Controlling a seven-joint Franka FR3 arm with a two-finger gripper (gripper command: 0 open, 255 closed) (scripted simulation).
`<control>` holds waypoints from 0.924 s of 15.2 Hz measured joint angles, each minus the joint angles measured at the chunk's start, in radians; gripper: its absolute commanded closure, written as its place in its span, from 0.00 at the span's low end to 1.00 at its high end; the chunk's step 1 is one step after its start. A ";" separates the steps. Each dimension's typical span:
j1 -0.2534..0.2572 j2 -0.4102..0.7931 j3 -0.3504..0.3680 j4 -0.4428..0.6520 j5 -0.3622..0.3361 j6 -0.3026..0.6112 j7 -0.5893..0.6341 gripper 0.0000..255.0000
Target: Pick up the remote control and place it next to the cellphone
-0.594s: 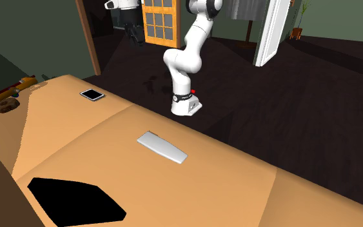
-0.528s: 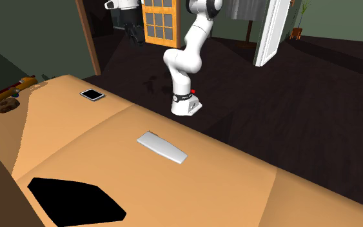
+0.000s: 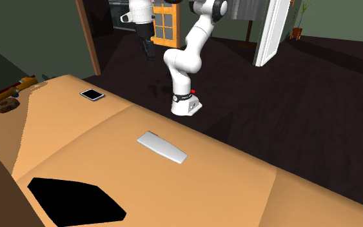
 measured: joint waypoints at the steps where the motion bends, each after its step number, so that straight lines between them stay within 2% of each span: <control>1: -0.003 -0.003 0.027 -0.020 0.020 0.020 0.046 0.00; 8: -0.033 0.095 0.254 -0.038 0.160 0.169 0.392 0.00; 14: -0.103 0.263 0.451 0.024 0.217 0.309 0.687 0.00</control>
